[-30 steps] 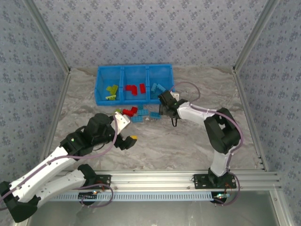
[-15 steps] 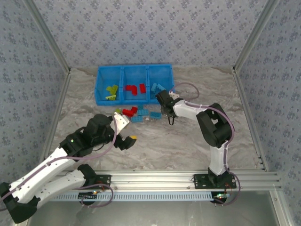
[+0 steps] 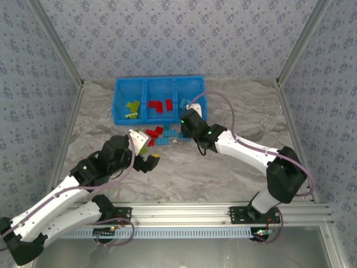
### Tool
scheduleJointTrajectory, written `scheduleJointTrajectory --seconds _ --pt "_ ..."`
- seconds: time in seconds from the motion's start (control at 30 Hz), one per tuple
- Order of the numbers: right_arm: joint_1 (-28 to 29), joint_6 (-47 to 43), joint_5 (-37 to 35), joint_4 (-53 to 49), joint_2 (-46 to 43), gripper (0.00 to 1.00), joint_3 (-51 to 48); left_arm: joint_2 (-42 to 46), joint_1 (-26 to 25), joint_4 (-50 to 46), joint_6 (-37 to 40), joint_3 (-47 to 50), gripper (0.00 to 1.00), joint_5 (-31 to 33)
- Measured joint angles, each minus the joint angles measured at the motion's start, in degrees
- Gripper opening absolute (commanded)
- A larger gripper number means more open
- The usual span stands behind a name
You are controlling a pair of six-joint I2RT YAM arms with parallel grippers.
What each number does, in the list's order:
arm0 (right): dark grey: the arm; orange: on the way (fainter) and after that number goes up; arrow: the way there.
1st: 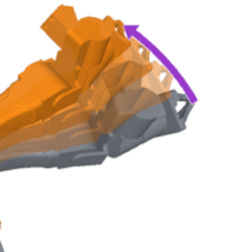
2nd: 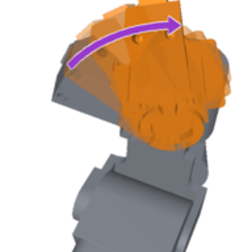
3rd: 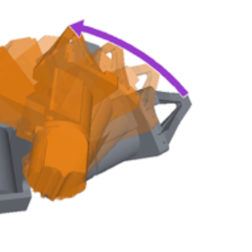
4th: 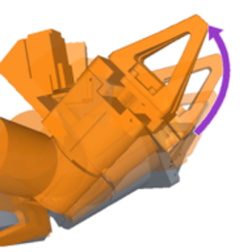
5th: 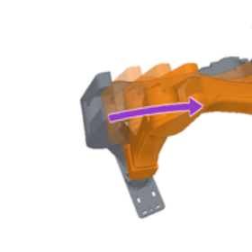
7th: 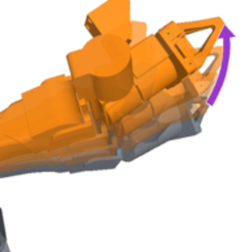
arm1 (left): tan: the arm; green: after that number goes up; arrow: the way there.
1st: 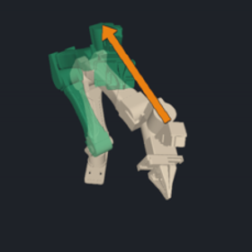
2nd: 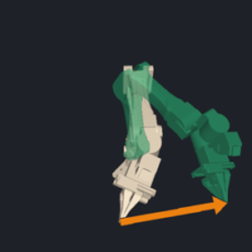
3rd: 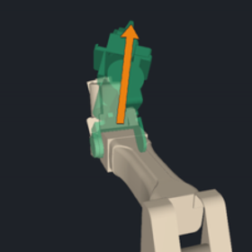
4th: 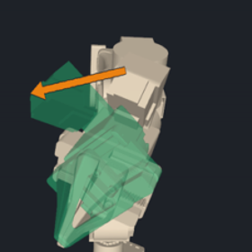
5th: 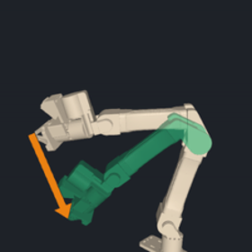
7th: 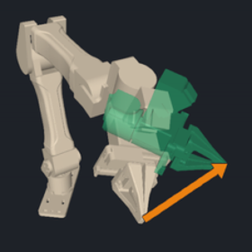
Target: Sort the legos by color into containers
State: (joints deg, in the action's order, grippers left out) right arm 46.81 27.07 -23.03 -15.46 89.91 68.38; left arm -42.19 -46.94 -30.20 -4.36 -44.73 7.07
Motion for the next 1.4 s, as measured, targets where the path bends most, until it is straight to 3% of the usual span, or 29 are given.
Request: scheduleJointTrajectory --seconds 0.2,0.5,0.63,0.73,0.8,1.03,1.13,1.23,1.4 --pt "-1.0 -6.7 3.1 3.0 11.8 0.25 14.9 -0.1 0.5 -1.2 -5.4 -1.0 0.99 4.5" --pt "-3.6 -8.7 7.9 2.4 32.6 0.27 34.0 1.3 1.9 -4.7 -11.1 -2.1 0.99 7.8" --pt "-3.8 -8.9 9.2 0.9 38.1 0.37 39.7 2.0 2.0 -5.2 -11.9 -2.1 0.99 8.0" --pt "-3.8 -9.5 9.9 -0.3 41.1 0.52 43.4 2.0 2.2 -5.6 -12.1 -2.1 0.99 8.0" --pt "-3.8 -9.8 10.4 -0.9 42.2 0.54 45.2 2.0 2.3 -5.8 -12.3 -2.1 0.99 8.0" --pt "-3.8 -10.0 11.0 -2.7 41.9 0.54 46.3 2.0 2.3 -5.8 -12.9 -2.1 0.99 7.9" --pt "-3.6 -10.5 11.5 -2.6 38.2 0.54 42.1 1.5 2.6 -5.8 -13.2 -2.1 0.99 7.7" --pt "-3.4 -11.1 11.9 -2.3 30.1 0.56 33.5 0.3 3.0 -5.7 -13.6 -2.1 0.99 7.1" --pt "-3.8 -11.8 12.5 -0.7 9.2 0.66 15.9 -4.7 3.1 -3.7 -14.6 -2.1 0.99 4.0"
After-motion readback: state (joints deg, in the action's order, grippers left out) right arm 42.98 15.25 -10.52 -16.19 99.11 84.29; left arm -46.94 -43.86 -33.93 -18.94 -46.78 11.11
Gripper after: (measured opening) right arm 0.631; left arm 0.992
